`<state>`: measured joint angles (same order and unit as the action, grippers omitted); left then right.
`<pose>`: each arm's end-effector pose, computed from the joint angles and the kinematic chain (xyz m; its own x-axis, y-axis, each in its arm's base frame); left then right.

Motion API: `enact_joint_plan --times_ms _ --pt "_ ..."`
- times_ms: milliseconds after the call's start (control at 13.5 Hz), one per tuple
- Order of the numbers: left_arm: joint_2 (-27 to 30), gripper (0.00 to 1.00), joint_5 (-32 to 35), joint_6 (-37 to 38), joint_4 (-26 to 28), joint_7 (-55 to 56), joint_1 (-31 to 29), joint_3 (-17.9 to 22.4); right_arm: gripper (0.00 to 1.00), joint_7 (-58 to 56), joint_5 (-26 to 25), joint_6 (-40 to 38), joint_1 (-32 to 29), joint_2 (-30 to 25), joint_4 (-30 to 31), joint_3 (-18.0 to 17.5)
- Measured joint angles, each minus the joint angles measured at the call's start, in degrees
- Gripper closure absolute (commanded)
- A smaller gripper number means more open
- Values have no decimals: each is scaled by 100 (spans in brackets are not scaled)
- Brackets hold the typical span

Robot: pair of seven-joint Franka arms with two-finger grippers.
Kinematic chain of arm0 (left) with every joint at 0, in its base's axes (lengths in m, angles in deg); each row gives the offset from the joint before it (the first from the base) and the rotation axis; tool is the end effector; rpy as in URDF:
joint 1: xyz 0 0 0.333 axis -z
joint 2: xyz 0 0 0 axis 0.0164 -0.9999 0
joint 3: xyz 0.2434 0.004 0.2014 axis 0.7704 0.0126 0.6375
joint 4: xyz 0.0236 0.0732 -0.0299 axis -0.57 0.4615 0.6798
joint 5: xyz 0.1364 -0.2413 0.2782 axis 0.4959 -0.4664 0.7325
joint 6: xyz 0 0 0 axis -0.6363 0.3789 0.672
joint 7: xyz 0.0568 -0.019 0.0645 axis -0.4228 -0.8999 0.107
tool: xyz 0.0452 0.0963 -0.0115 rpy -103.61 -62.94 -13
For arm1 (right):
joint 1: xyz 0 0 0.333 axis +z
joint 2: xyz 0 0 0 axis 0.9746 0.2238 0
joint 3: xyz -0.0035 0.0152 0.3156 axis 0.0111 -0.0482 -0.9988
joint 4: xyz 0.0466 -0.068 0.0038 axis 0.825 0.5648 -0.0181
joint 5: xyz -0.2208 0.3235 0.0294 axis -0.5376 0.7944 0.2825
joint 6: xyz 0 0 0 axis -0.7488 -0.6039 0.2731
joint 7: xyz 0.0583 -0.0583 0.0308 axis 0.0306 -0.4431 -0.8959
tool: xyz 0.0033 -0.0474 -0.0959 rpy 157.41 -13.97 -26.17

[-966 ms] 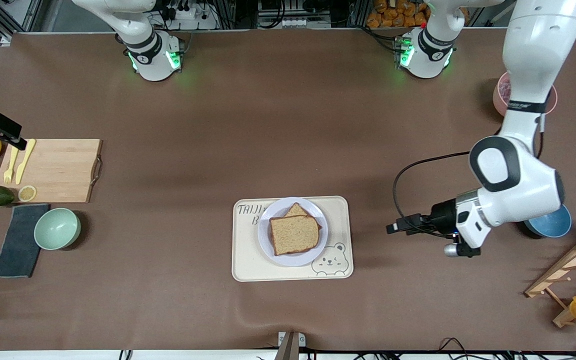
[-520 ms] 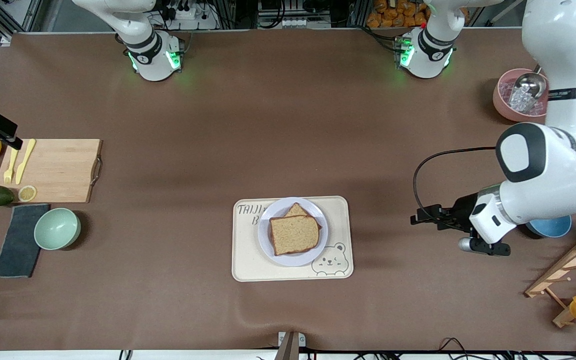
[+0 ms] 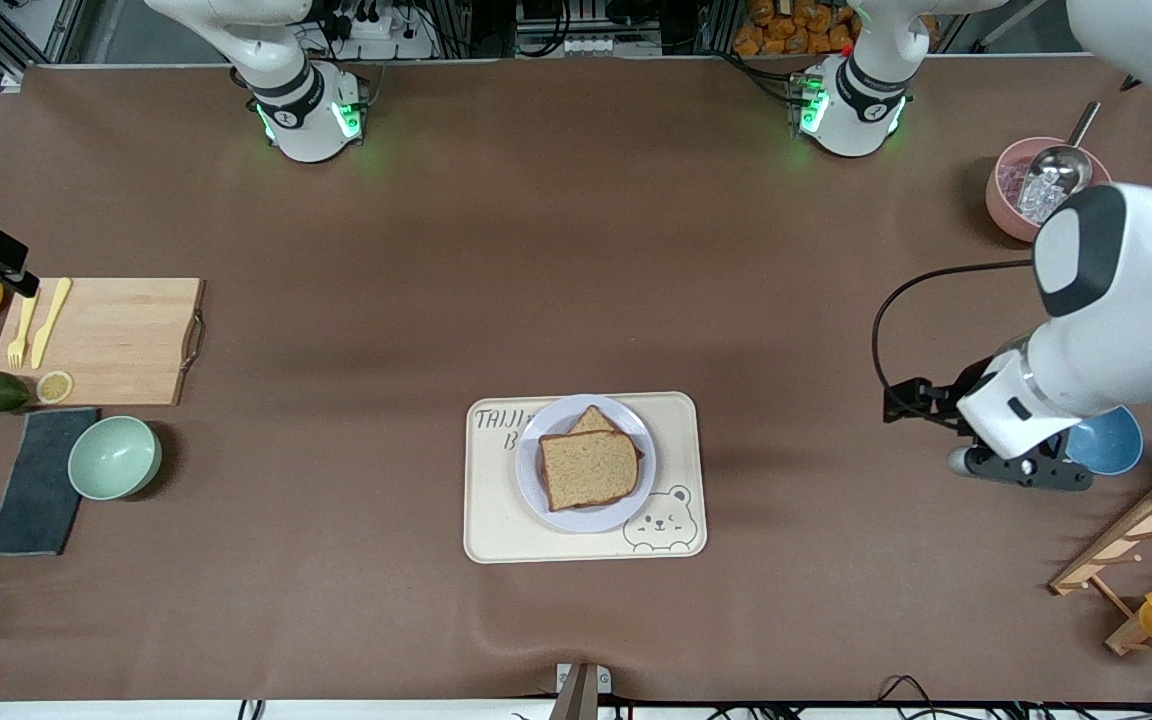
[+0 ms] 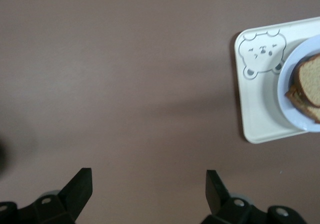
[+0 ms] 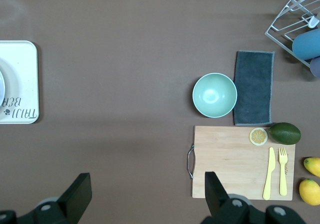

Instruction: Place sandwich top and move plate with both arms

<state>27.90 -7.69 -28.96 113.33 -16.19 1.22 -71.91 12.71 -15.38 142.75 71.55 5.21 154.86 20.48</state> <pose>0.6668 -0.1044 0.4801 0.9867 -0.1618 -0.0142 -0.1598 -0.9827 0.0935 0.5685 -0.0449 0.6533 0.9958 0.0336 0.0850 0.0331 -0.9994 0.0074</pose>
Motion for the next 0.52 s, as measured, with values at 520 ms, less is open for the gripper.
enact_joint_plan --times_ms 520 --pt "971 0 375 920 -24 7 -45 76 0 0 0 -9 -2 5 0 0"
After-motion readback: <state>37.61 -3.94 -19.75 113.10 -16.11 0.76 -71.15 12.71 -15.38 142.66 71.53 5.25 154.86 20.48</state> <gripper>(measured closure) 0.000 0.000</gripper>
